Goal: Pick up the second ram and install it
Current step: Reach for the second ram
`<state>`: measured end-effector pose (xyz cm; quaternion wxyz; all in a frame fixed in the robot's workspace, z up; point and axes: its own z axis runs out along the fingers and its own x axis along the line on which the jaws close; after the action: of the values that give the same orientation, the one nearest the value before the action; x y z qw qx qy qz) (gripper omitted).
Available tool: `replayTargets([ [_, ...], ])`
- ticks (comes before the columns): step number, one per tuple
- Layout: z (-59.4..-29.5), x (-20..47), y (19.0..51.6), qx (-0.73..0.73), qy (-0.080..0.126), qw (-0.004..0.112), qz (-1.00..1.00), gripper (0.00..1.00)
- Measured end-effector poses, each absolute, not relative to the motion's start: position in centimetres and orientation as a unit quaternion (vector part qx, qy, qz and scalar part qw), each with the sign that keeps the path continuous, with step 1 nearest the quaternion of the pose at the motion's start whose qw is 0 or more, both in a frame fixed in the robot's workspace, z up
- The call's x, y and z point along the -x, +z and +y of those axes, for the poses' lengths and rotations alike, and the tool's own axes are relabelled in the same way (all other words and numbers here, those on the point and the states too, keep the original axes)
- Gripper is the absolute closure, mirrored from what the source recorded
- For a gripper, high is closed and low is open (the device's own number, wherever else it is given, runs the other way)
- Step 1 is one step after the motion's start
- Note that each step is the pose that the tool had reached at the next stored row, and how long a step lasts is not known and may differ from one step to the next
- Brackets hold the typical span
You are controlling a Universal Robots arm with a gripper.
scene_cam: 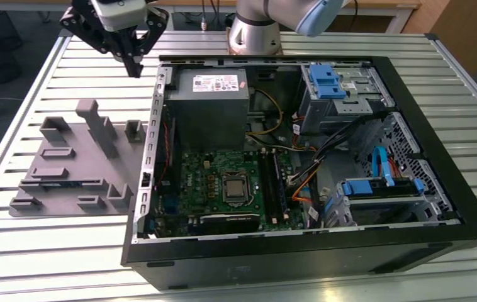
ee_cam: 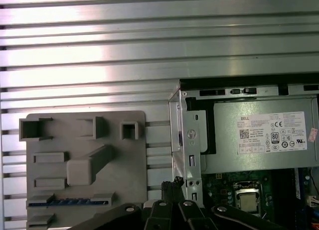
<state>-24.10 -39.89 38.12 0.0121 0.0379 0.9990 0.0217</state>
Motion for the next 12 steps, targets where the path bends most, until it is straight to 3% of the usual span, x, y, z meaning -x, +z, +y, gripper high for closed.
replayTargets([
  [12,-39.89,24.35,38.1,-0.038,0.022,0.012,0.999,0.89],
])
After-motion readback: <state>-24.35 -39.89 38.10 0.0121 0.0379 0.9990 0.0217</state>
